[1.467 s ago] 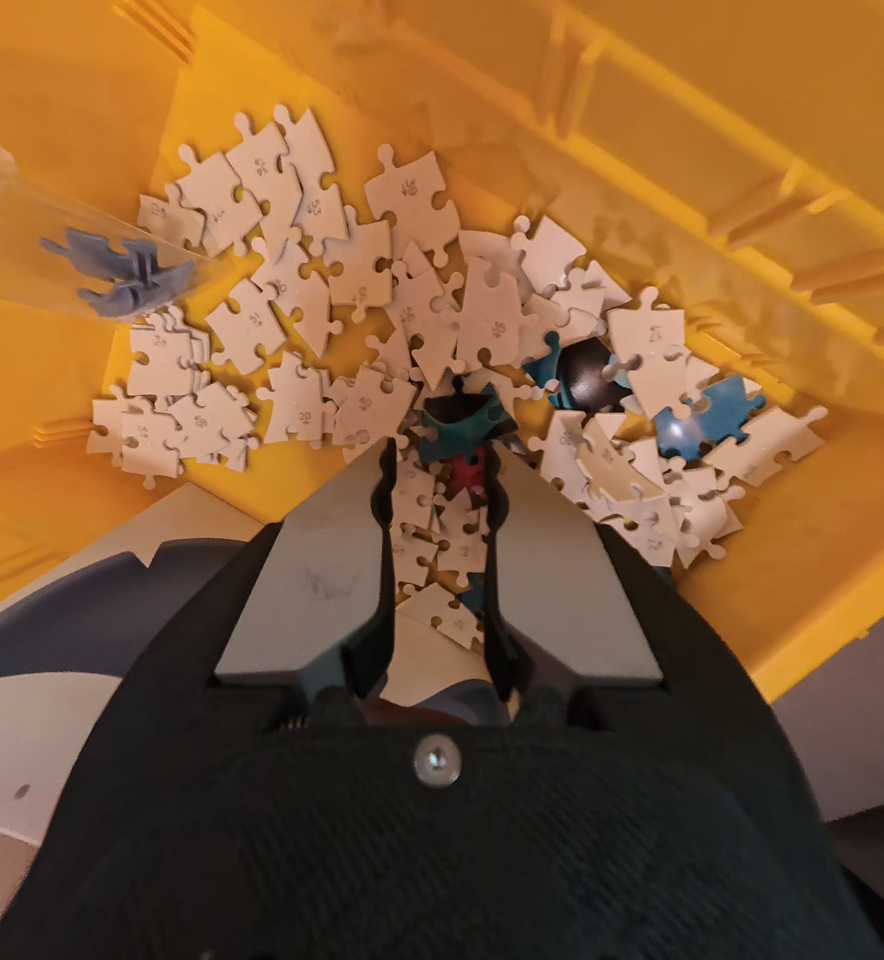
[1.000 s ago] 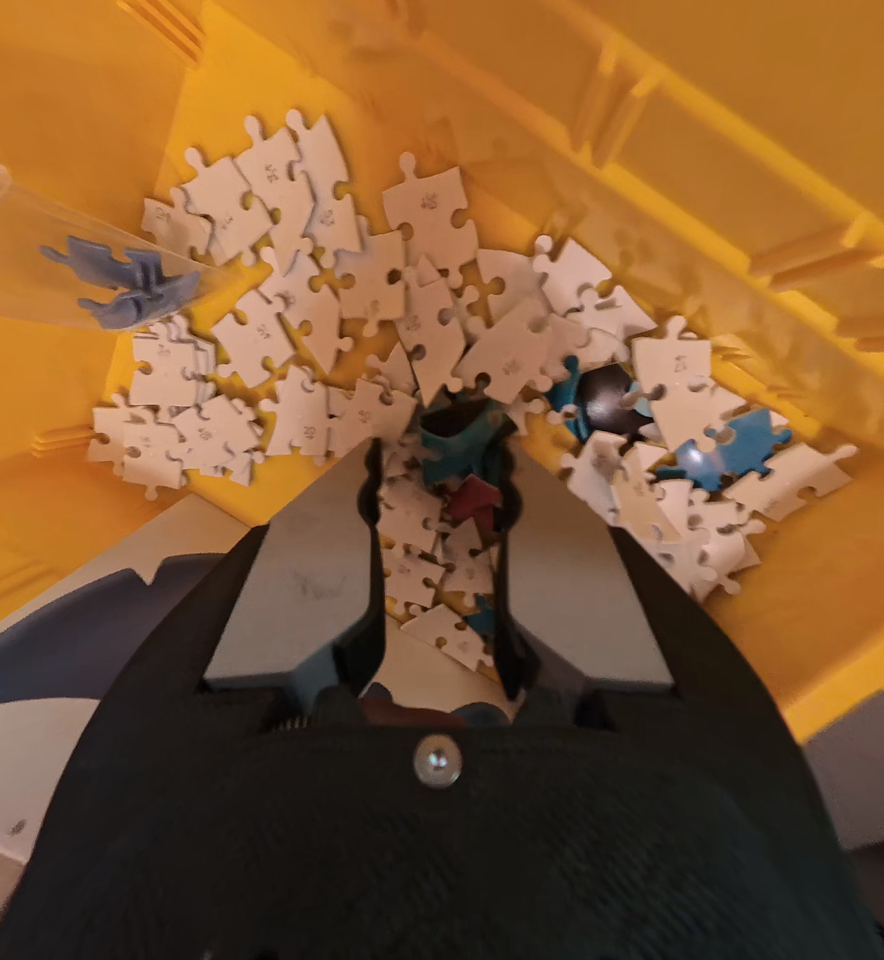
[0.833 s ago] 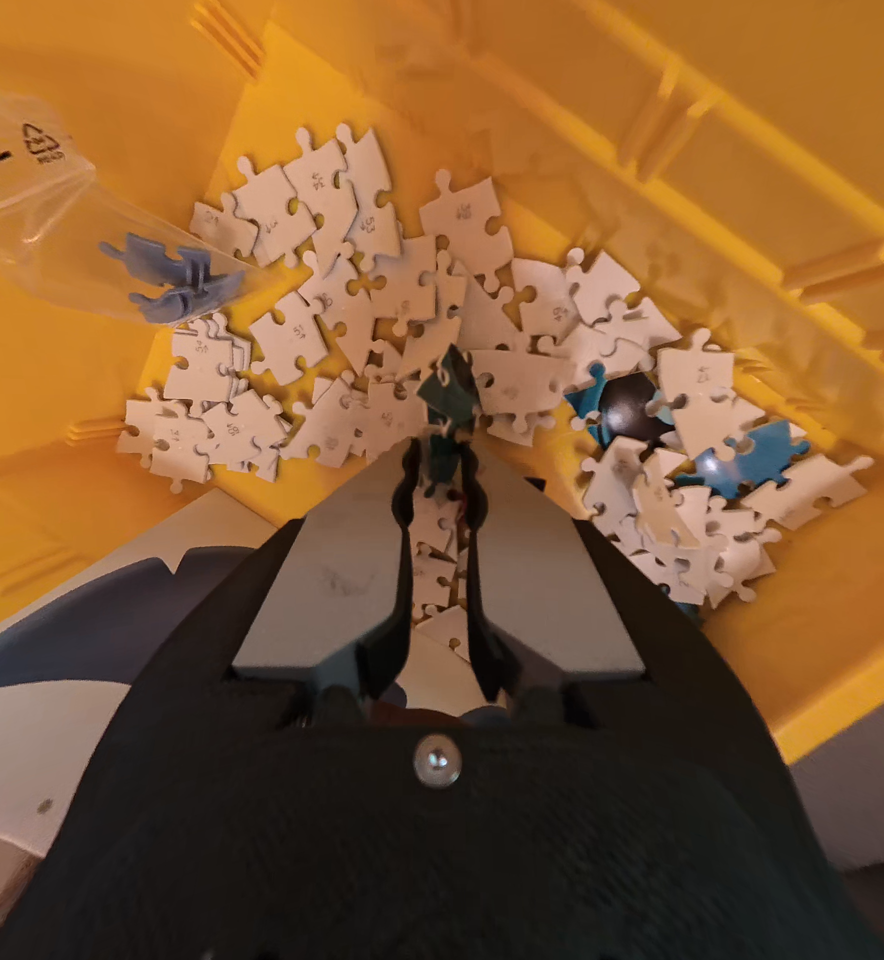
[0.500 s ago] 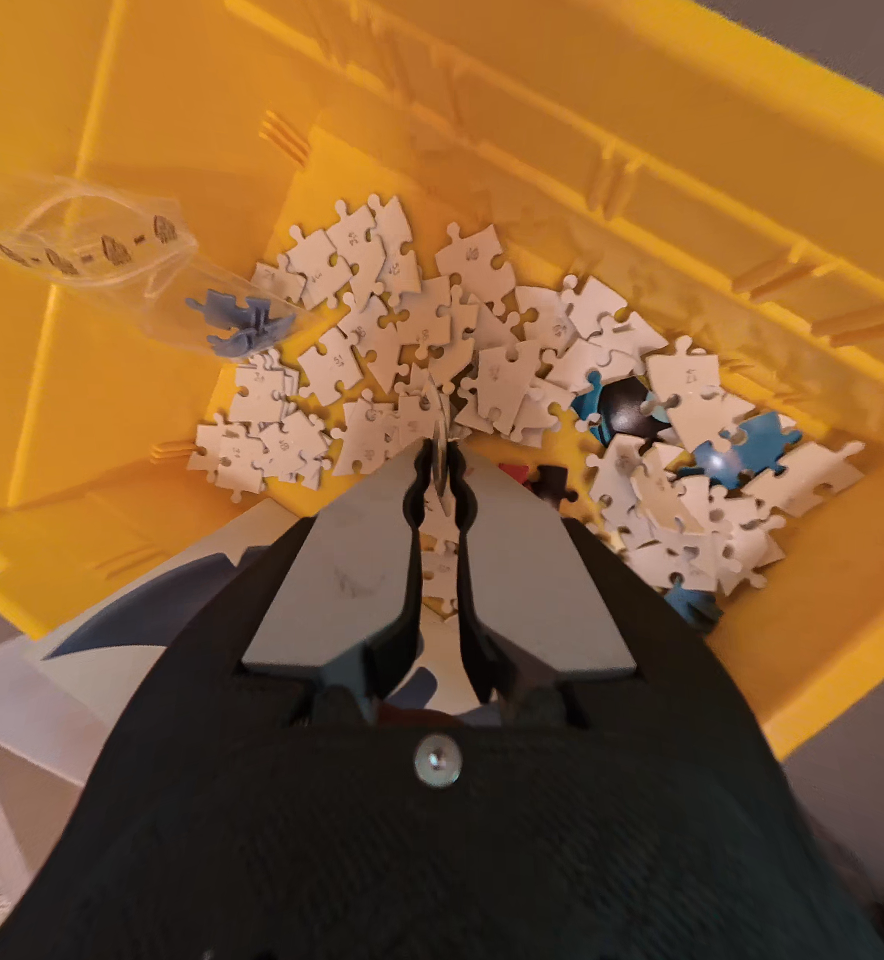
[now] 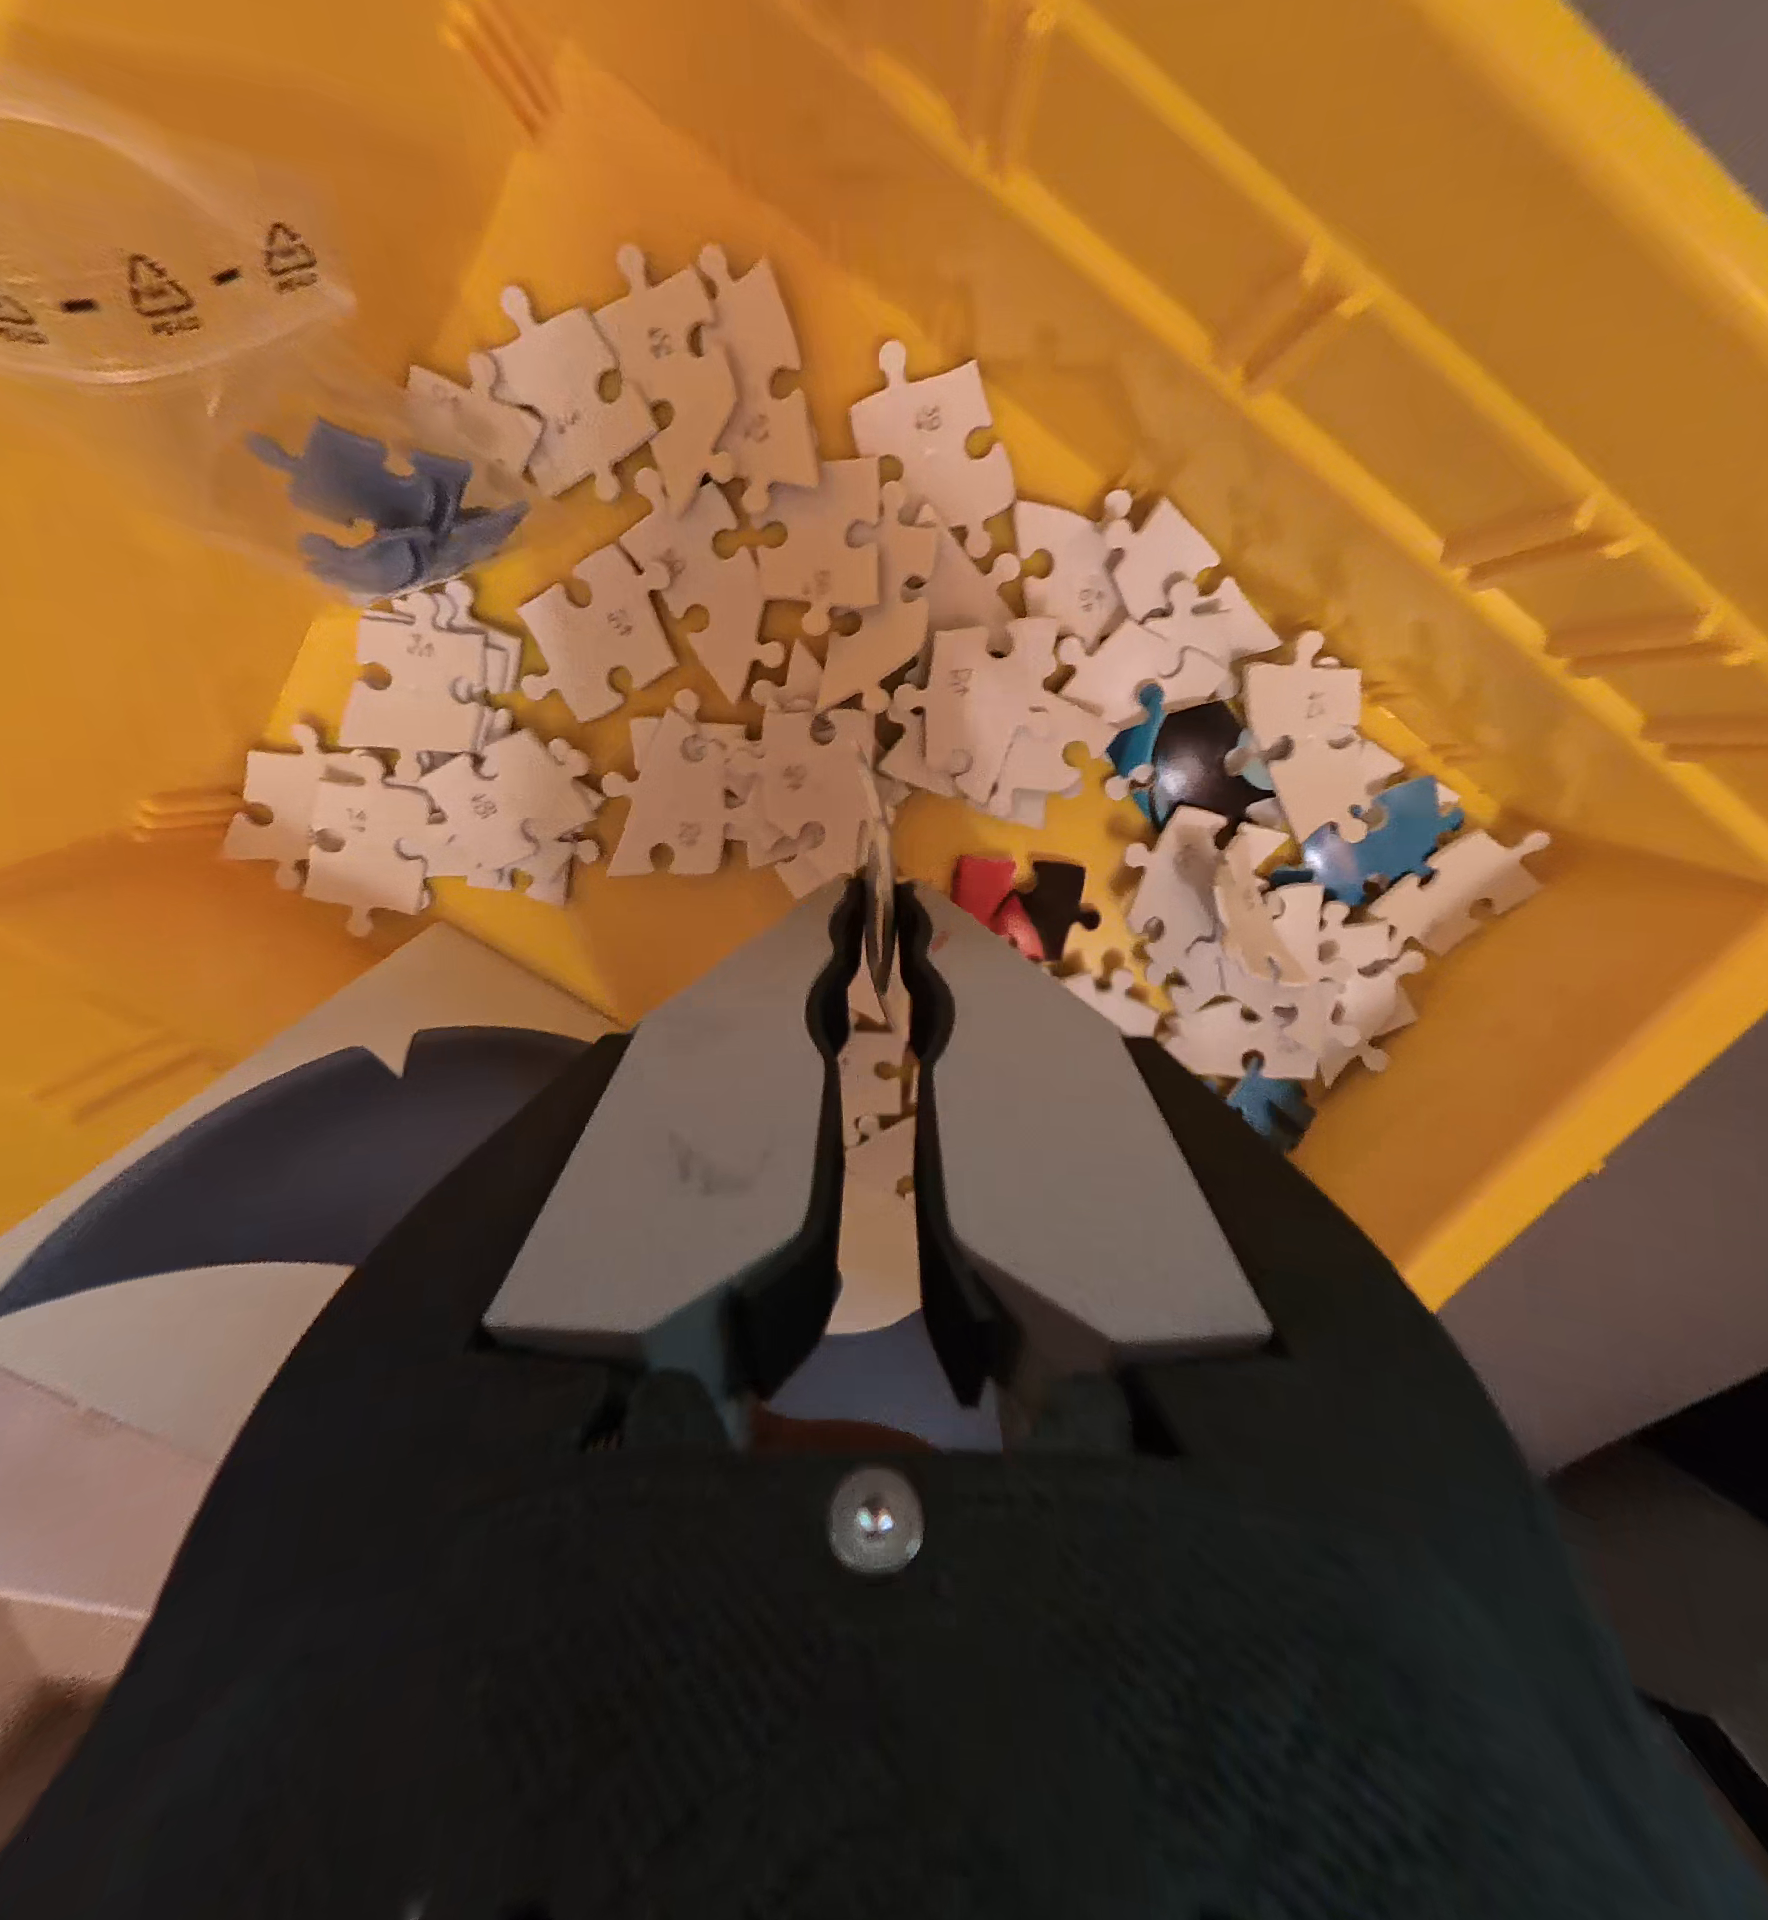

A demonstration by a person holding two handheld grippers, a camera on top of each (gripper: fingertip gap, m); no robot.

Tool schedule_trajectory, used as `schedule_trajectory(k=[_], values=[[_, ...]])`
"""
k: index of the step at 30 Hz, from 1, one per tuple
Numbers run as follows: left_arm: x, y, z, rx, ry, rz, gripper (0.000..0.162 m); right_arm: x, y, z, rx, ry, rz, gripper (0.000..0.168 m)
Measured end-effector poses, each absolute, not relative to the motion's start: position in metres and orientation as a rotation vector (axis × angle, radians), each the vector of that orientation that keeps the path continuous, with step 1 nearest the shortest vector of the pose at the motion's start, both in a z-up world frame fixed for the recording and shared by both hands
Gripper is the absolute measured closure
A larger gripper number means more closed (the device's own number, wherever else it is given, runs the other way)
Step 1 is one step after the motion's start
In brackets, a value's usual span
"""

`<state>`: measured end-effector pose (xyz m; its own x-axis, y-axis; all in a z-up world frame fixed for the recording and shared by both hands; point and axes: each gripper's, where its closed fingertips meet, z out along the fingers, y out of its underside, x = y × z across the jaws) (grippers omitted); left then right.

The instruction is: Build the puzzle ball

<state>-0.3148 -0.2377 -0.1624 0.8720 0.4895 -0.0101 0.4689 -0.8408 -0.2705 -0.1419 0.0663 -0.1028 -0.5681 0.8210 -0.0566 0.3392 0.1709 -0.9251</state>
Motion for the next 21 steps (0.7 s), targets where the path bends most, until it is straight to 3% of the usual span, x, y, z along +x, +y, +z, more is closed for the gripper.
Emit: schedule_trajectory(k=[1, 5, 12, 18, 21], values=[[-0.316, -0.24, -0.162, -2.797, -0.741, 0.077, 0.159, -0.142, 0.066, -0.103, -1.094, -1.993, 1.384, 0.151], [-0.309, -0.252, -0.17, -2.888, -0.771, -0.155, 0.159, -0.141, 0.065, -0.103, -1.085, -1.996, 1.381, 0.151], [-0.33, -0.279, -0.193, -3.068, -0.871, -0.077, 0.146, -0.141, 0.066, -0.103, -1.091, -1.994, 1.383, 0.151], [-0.337, -0.273, -0.184, -3.031, -0.809, -0.016, 0.162, -0.141, 0.065, -0.103, -1.09, -1.999, 1.387, 0.151], [-0.337, -0.272, -0.181, -3.017, -0.794, -0.012, 0.162, -0.14, 0.064, -0.103, -1.085, -2.002, 1.384, 0.151]])
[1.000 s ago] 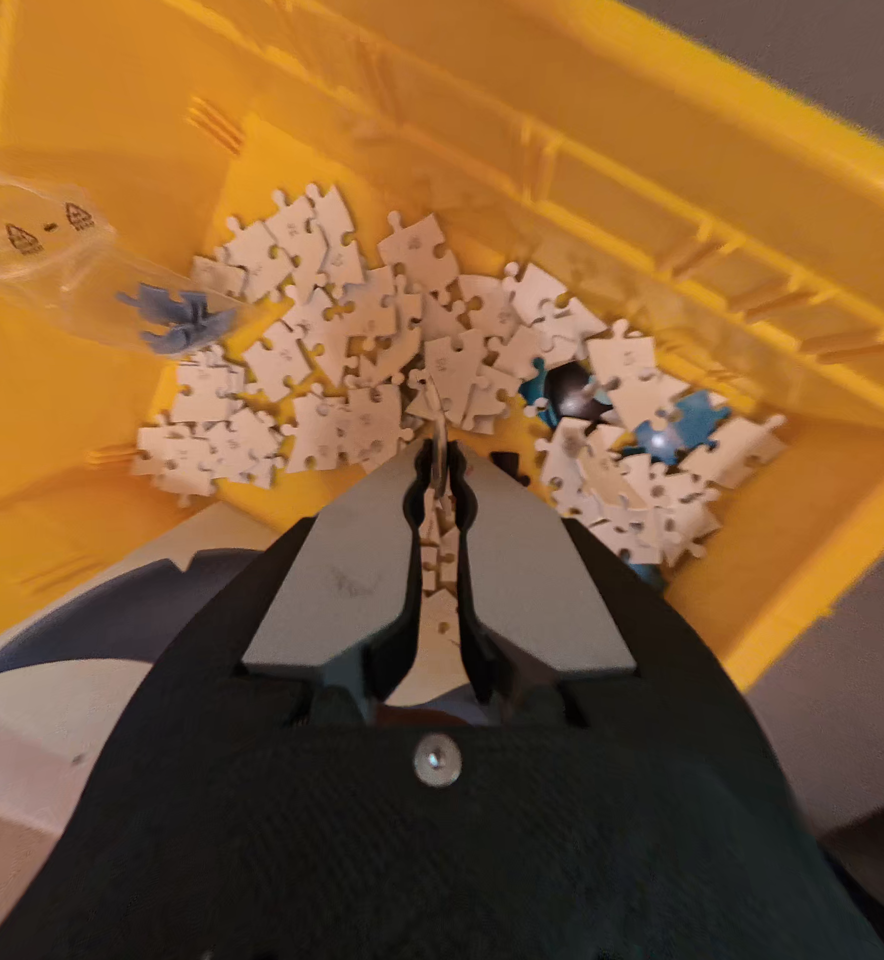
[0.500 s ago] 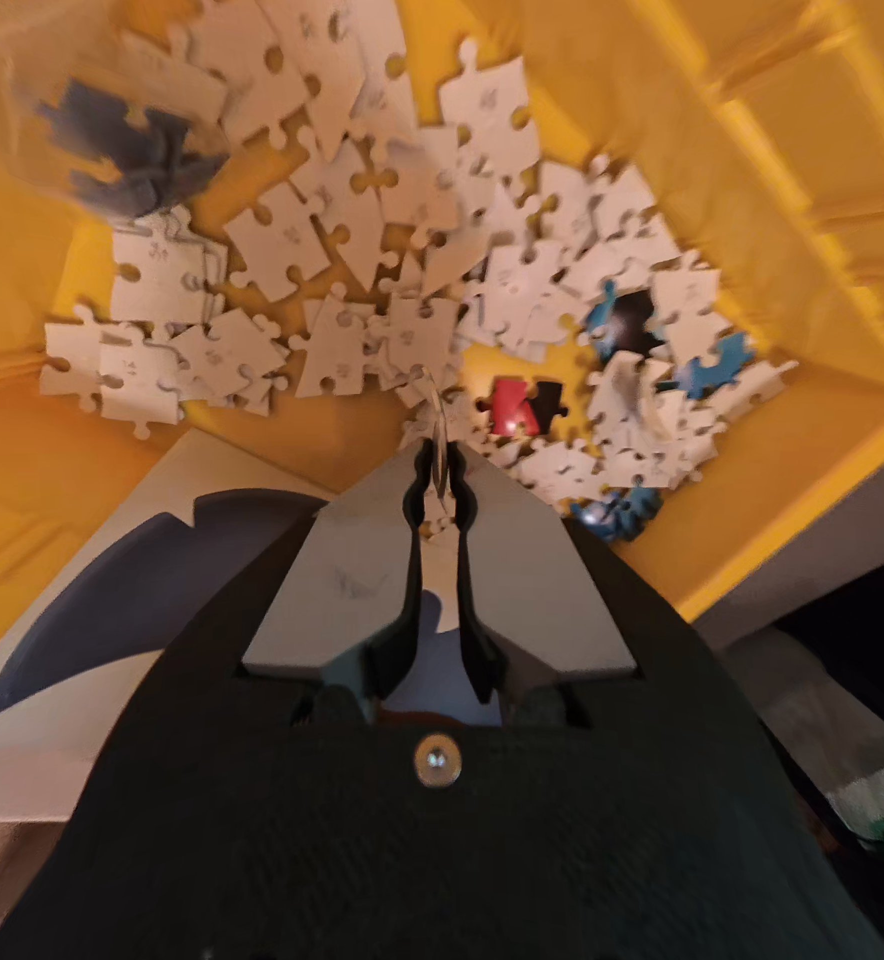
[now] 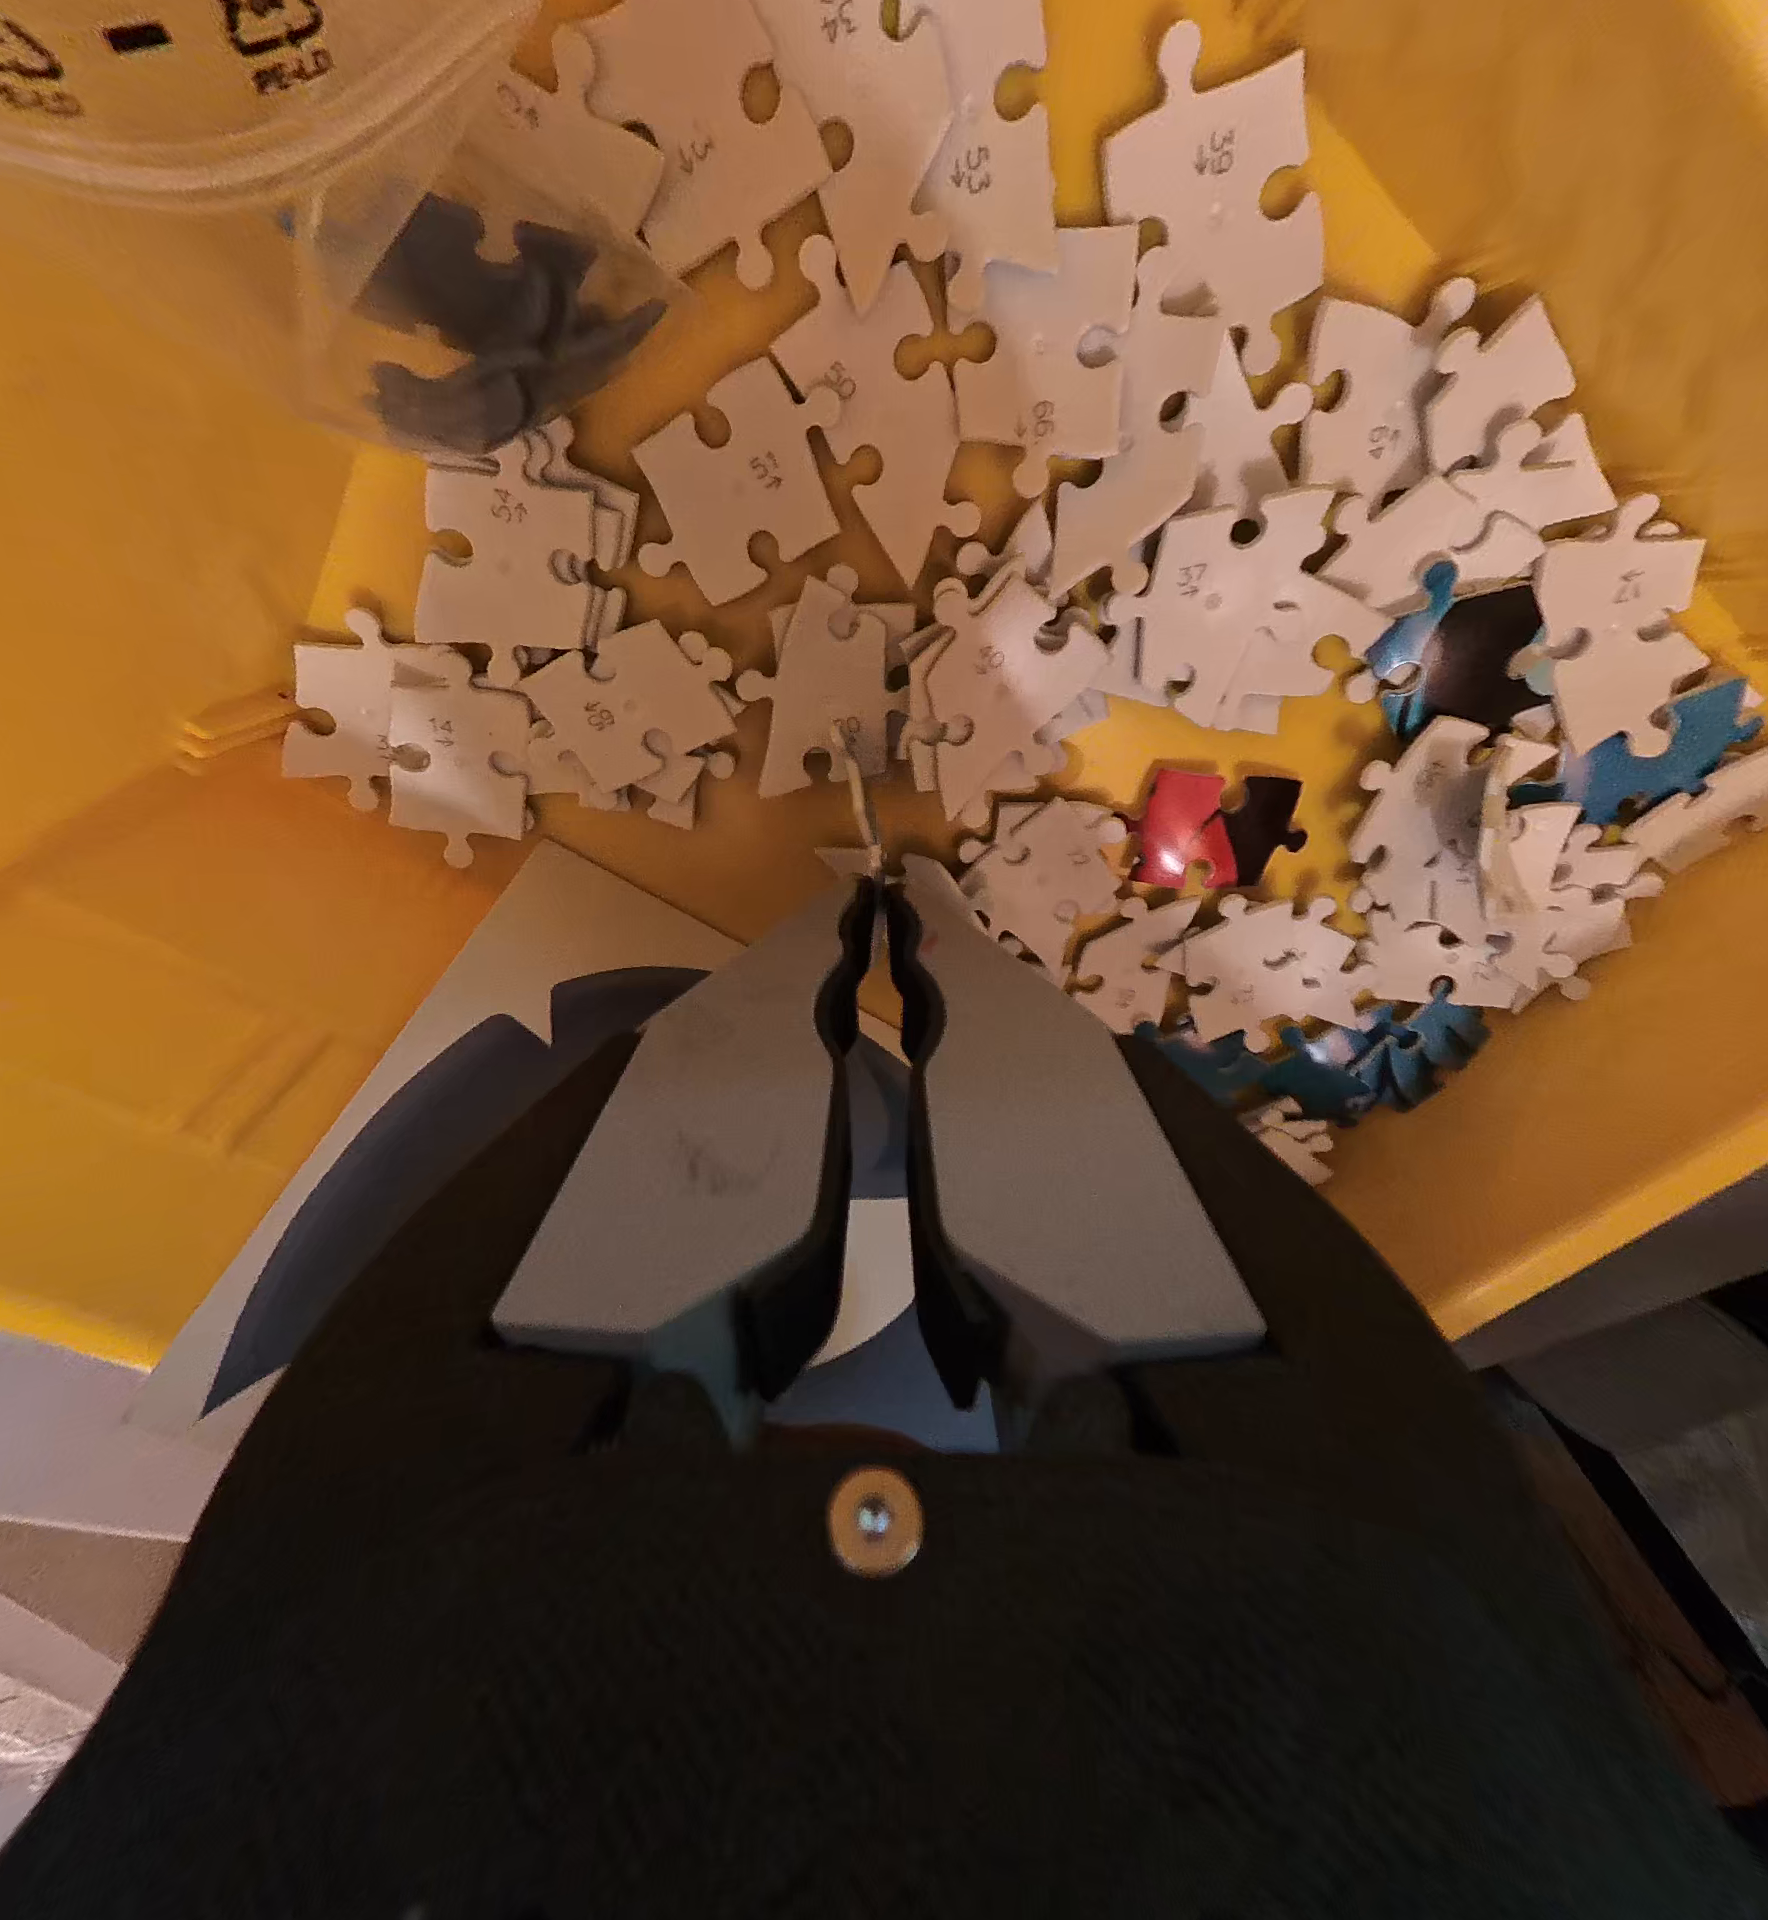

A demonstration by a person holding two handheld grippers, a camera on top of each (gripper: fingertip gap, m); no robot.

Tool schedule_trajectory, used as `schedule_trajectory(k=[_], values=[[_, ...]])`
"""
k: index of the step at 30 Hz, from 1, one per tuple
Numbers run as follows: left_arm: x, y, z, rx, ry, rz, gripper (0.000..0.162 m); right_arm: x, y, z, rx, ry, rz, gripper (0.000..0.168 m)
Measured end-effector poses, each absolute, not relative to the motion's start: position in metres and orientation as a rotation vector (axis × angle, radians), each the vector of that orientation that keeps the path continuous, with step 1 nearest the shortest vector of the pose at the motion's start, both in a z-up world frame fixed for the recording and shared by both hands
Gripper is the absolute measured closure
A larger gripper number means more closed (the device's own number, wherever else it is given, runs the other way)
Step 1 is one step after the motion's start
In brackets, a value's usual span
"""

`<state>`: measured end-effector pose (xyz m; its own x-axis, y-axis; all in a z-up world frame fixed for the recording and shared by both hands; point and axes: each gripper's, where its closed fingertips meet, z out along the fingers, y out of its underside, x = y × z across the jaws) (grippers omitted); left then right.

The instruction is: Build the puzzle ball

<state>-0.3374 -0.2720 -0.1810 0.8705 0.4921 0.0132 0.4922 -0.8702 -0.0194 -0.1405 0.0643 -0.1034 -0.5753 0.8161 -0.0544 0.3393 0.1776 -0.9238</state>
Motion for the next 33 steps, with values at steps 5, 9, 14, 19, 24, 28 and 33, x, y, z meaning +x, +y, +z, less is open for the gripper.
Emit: schedule_trajectory(k=[5, 9, 14, 19, 24, 28, 33], values=[[-0.34, -0.271, -0.176, -2.985, -0.772, 0.042, 0.162, -0.141, 0.065, -0.103, -1.091, -1.999, 1.388, 0.151], [-0.342, -0.27, -0.154, -2.952, -0.54, 0.383, 0.162, -0.14, 0.067, -0.1, -1.087, -1.986, 1.392, 0.152], [-0.293, -0.237, -0.101, -2.605, 0.225, 1.029, 0.162, -0.139, 0.067, -0.096, -1.087, -1.974, 1.422, 0.151], [-0.187, -0.202, -0.071, -2.269, 0.748, 1.081, 0.162, -0.14, 0.062, -0.102, -1.079, -2.001, 1.395, 0.151], [-0.13, -0.169, -0.046, -1.944, 1.15, 1.463, 0.162, -0.143, 0.067, -0.104, -1.104, -1.983, 1.397, 0.152], [-0.127, -0.159, -0.042, -1.813, 1.286, 1.661, 0.162, -0.146, 0.07, -0.109, -1.15, -1.982, 1.426, 0.152], [-0.133, -0.157, -0.04, -1.776, 1.333, 1.743, 0.162, -0.147, 0.072, -0.108, -1.158, -1.974, 1.431, 0.152]])
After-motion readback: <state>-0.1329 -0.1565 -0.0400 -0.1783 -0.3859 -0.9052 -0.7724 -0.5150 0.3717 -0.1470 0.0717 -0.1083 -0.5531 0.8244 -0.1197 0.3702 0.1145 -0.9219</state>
